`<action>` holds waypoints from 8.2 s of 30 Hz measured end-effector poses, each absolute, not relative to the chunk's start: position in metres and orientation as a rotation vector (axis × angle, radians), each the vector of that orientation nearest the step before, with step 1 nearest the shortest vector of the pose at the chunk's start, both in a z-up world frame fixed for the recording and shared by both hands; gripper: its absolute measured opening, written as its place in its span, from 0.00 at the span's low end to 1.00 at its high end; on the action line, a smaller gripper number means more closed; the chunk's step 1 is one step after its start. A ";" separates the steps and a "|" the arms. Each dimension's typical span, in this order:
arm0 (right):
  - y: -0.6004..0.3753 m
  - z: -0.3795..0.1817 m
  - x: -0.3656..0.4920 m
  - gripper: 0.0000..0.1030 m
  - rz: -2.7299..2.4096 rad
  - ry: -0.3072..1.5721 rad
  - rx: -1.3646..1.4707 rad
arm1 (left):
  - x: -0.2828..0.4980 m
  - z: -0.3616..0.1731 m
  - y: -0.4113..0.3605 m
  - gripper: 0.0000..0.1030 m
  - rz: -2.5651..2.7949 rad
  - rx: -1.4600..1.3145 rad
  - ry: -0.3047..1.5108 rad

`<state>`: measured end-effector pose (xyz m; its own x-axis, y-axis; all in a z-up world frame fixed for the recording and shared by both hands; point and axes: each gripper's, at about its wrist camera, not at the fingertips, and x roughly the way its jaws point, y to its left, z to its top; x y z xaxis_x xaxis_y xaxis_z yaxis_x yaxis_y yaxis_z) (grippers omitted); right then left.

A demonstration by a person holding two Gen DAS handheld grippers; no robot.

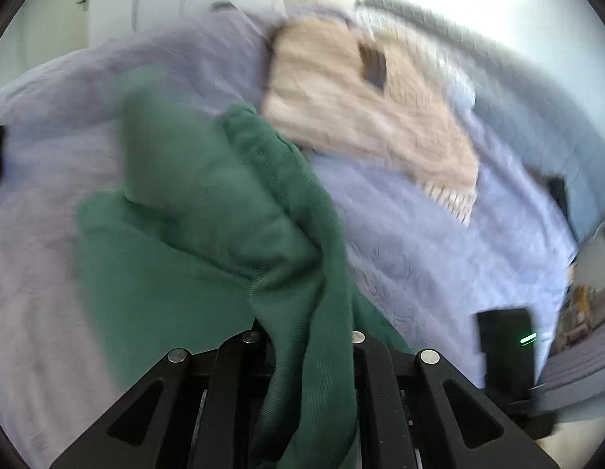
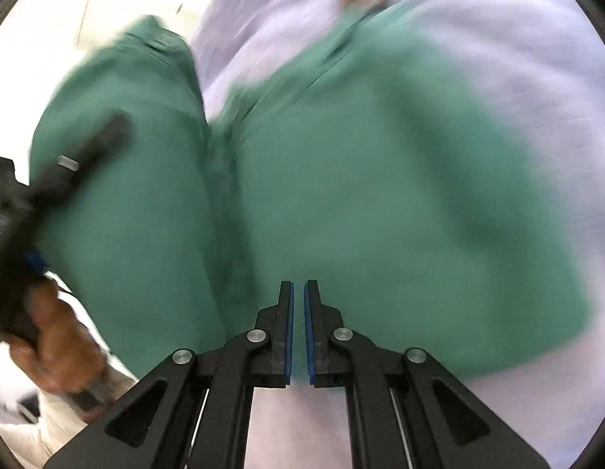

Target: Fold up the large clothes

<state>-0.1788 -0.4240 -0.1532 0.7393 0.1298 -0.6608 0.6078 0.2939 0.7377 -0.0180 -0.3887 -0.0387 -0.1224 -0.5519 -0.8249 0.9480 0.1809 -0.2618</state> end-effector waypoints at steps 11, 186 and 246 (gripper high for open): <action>-0.475 -0.212 -0.253 0.09 -0.333 0.599 1.488 | -0.062 -0.073 -0.402 0.84 -1.386 0.522 1.053; -0.556 -0.126 -0.144 0.21 0.026 0.595 1.424 | 0.057 -0.086 -0.284 0.41 -1.280 0.148 1.390; -0.309 -0.074 -0.185 0.04 -0.411 1.020 1.075 | 0.021 -0.105 -0.023 0.82 -0.969 0.501 1.314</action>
<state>-0.1845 -0.3091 -0.0736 0.5059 0.1812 -0.8434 0.7155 0.4579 0.5276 0.0208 -0.0235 -0.1048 -0.0387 -0.3057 -0.9514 0.8184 0.5365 -0.2057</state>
